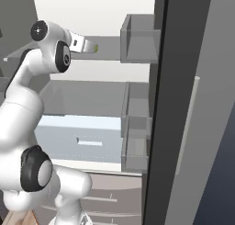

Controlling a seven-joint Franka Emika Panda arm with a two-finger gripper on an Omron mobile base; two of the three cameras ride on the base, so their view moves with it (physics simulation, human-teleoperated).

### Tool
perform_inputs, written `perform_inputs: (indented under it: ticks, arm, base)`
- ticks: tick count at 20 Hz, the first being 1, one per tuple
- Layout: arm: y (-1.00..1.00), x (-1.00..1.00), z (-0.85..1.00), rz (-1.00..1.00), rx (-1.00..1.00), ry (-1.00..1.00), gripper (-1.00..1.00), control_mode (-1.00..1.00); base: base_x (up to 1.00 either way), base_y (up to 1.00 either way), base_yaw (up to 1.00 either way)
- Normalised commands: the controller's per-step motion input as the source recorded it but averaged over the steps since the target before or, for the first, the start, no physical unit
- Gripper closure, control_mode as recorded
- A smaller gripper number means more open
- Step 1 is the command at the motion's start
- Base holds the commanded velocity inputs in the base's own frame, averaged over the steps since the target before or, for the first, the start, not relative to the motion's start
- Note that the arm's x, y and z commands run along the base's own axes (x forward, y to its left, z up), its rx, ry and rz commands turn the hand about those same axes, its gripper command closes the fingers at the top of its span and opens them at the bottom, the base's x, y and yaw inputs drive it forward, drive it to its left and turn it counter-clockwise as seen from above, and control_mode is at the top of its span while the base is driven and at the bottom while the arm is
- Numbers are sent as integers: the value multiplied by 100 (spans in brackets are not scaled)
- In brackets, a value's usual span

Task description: There is a bowl on the dining counter. Grab a lemon wedge from the fridge and place it in the bowl. Then get the liquor bottle and glass cup from the cabinet and place them next to the bowl.

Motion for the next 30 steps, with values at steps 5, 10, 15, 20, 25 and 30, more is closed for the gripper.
perform_inputs:
  ticks: [5, 10, 15, 20, 25, 30]
  arm:
    - [-20, 26, -24, 0, 0, 0, -100, -100]
    - [-7, 35, -12, 0, 0, 0, -100, -100]
    - [0, 40, -7, 0, 0, 0, -100, -100]
    - [-3, 37, -18, 0, 0, 0, -100, -100]
    - [-3, 29, -23, 0, 0, 0, -100, -100]
    - [0, 22, -14, 0, 0, 2, -100, -100]
  base:
    - [0, 0, 0]
    - [0, 0, 0]
    - [0, 0, 0]
    - [0, 0, 0]
    - [0, 0, 0]
    - [0, 0, 0]
